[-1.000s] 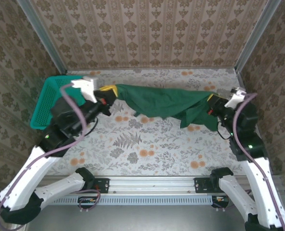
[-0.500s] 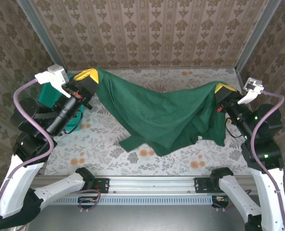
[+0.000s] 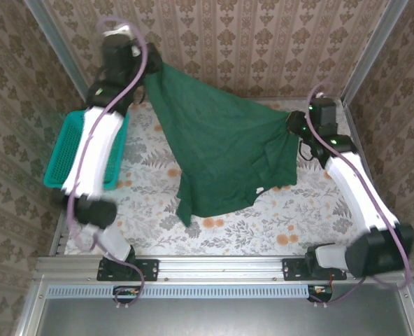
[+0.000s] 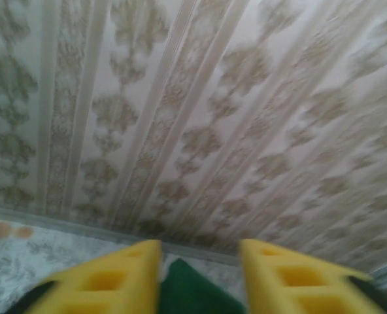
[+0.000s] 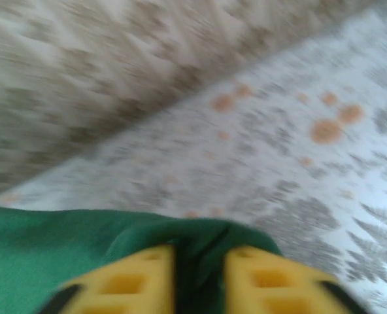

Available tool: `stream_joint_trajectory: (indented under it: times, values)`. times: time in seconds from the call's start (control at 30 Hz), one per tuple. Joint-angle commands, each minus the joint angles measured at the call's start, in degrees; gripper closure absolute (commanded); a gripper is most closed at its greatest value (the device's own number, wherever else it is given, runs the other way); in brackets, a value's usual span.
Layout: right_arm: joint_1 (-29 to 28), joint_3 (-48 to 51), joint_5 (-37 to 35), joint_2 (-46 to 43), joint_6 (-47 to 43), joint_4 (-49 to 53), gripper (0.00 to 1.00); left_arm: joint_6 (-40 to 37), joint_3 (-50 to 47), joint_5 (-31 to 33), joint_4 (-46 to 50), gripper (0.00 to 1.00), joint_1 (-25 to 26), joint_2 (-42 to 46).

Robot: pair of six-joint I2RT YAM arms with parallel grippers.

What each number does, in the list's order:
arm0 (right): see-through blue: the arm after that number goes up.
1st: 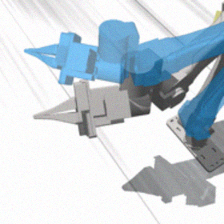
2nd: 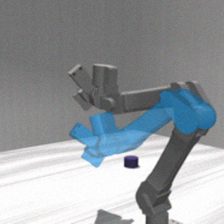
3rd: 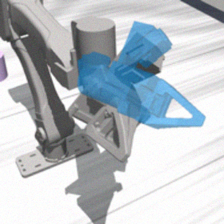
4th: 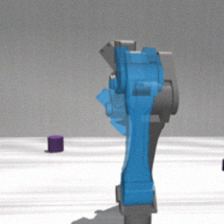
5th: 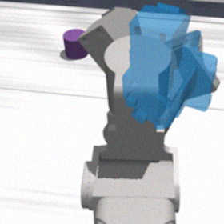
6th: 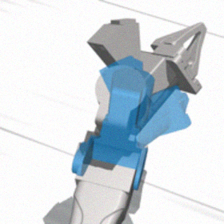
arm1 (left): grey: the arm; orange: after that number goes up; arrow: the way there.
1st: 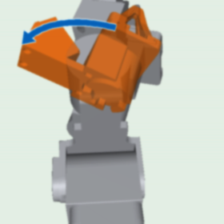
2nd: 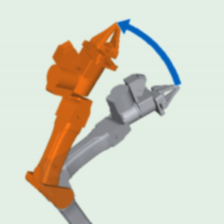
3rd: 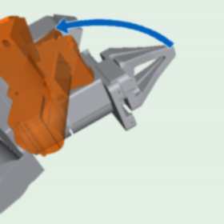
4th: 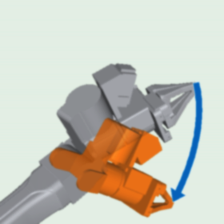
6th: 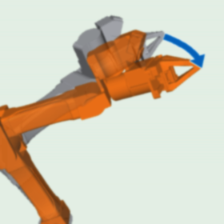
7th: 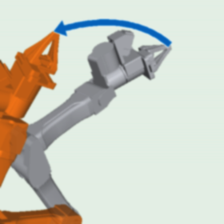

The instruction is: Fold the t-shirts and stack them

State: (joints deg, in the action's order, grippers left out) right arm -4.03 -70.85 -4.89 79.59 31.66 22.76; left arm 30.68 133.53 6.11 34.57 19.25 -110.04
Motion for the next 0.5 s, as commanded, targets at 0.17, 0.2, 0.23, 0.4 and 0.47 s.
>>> stream_joint_trajectory:
  times: [0.17, 0.2, 0.23, 0.4, 0.47]
  values:
    - [6.2, 3.6, -0.9, 2.6, 1.8, 2.4, 0.25, -2.7, 24.3, 7.8, 36.9, 0.00, 3.3, -23.1]
    - [6.2, 6.1, -0.3, 0.6, 2.2, 1.2, 0.25, -3.0, 12.7, 8.9, 31.7, 0.01, 4.6, -17.6]
    - [6.2, 8.6, 1.1, -2.0, 2.6, -0.3, 0.25, -3.4, 2.0, 9.1, 25.4, 0.02, 5.8, -12.3]
    - [3.8, 23.6, 9.6, -9.7, 5.4, -8.5, 0.27, 1.1, -40.5, 6.3, 4.0, 0.07, 10.8, 8.8]
    - [2.3, 27.7, 11.4, -10.2, 5.4, -9.4, 0.28, 2.4, -49.7, 3.1, 1.7, 0.11, 12.3, 12.4]
